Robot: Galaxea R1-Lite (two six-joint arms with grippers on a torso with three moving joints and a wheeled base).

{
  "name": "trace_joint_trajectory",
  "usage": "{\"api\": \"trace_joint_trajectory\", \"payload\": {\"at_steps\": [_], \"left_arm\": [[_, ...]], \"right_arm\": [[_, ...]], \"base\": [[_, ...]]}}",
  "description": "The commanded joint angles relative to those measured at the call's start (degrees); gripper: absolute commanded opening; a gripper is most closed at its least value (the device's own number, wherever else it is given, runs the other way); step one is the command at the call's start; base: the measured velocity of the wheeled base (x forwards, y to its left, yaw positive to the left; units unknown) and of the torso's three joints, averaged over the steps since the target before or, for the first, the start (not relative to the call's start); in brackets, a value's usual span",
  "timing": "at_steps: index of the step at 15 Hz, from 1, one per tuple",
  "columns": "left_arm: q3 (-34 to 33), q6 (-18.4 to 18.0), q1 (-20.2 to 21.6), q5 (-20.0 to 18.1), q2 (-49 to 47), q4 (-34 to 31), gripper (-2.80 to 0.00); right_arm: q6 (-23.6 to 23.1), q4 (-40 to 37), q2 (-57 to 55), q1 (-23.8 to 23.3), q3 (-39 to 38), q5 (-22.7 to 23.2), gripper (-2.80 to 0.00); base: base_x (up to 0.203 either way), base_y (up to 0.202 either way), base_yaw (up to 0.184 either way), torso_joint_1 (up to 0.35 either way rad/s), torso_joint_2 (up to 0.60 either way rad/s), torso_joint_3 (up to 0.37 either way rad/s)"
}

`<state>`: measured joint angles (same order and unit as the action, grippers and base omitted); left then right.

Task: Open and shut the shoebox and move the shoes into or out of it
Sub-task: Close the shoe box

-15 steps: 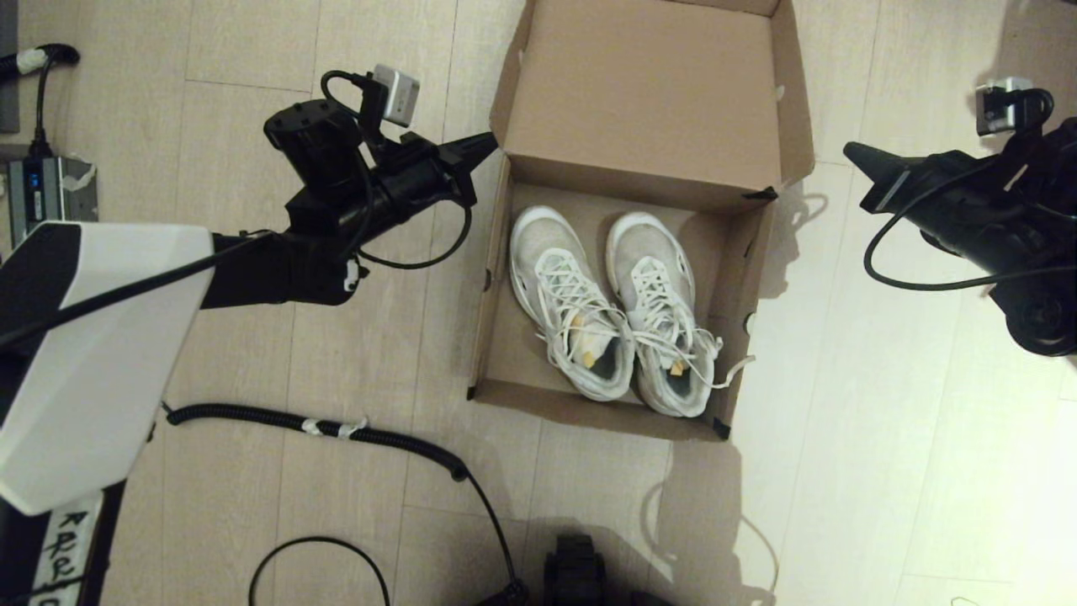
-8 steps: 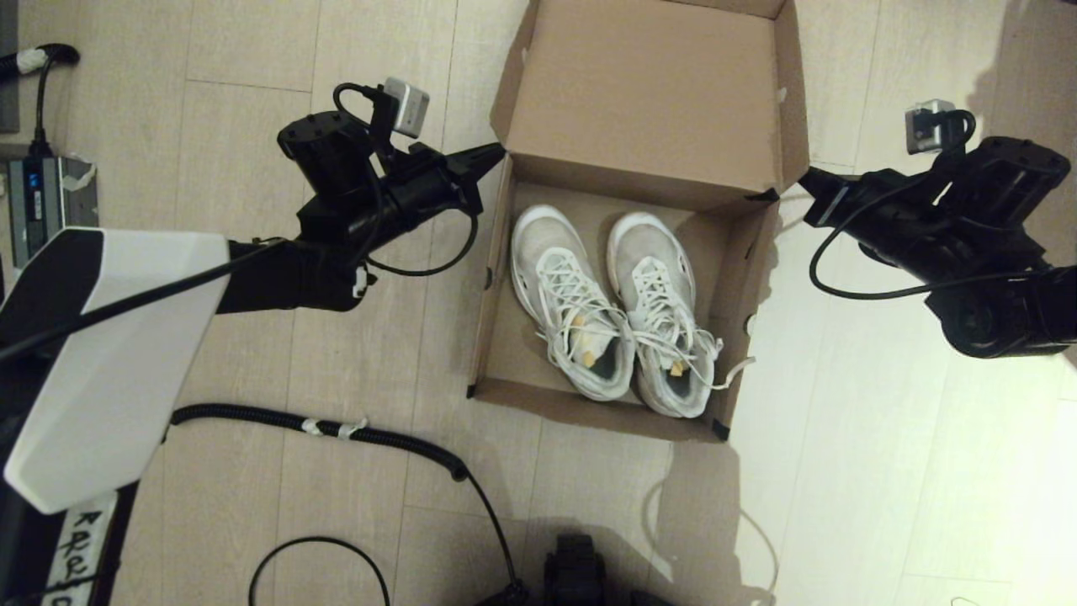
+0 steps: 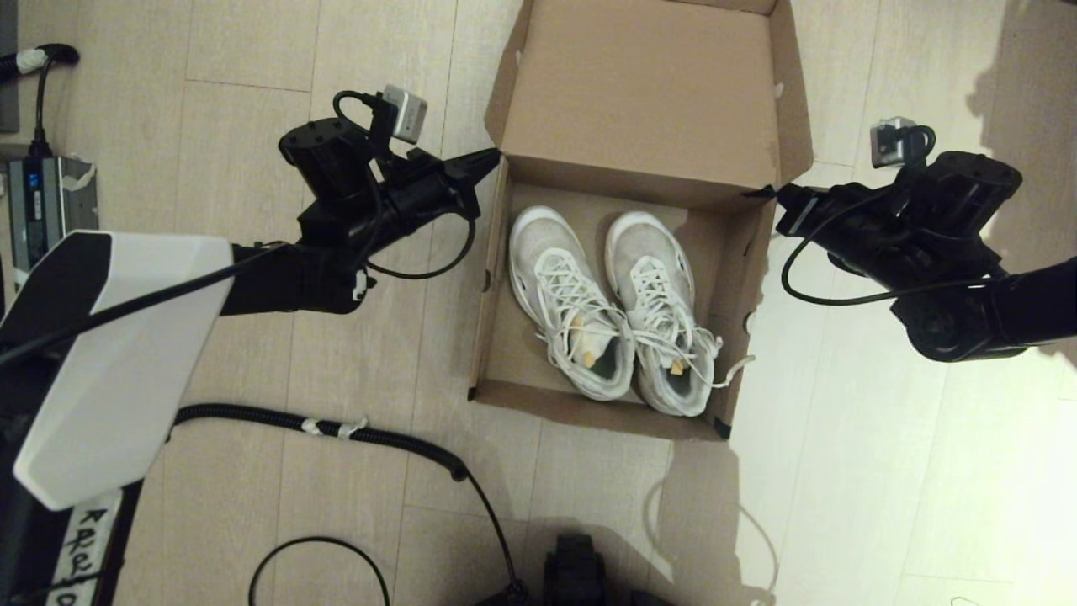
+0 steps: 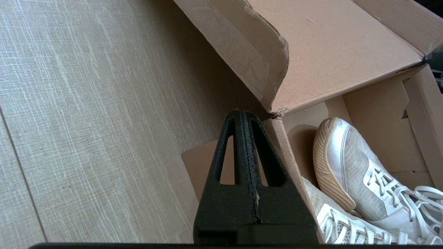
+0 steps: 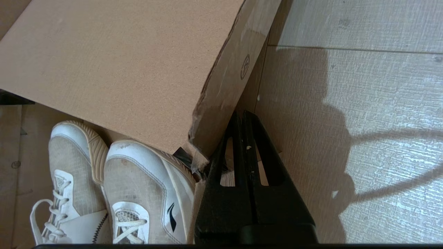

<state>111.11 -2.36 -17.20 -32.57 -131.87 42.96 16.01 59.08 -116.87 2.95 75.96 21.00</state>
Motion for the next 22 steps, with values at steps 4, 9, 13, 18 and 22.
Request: {"api": "trace_joint_trajectory", "payload": {"at_steps": [4,9,13,18,22], "left_arm": [[0.08,-0.01,-0.20,-0.12,0.05,0.19,-2.80],[0.08,0.26,-0.55,-0.12,0.64,0.41,-2.80],[0.08,0.26,-0.55,-0.12,1.06,0.72,-2.80],[-0.02,0.43,-0.55,0.05,0.52,0.71,-2.80],[-0.10,3.08,-0.59,0.17,-3.33,1.64,-2.80]], "right_arm": [[0.10,0.42,0.54,0.04,0.85,0.09,-2.80],[2.89,0.24,1.12,0.13,1.56,0.15,-2.80],[3.04,0.18,1.89,0.13,1.83,-0.04,-2.80],[4.19,0.18,2.43,0.83,-0.27,-1.76,-2.80],[6.46,0.40,-2.64,3.22,-1.00,-4.49,-2.80]], "base": [[0.000,0.000,0.000,0.000,0.00,0.000],[0.000,0.000,0.000,0.000,0.00,0.000],[0.000,0.000,0.000,0.000,0.00,0.000],[0.000,0.000,0.000,0.000,0.00,0.000],[0.000,0.000,0.000,0.000,0.00,0.000]]}}
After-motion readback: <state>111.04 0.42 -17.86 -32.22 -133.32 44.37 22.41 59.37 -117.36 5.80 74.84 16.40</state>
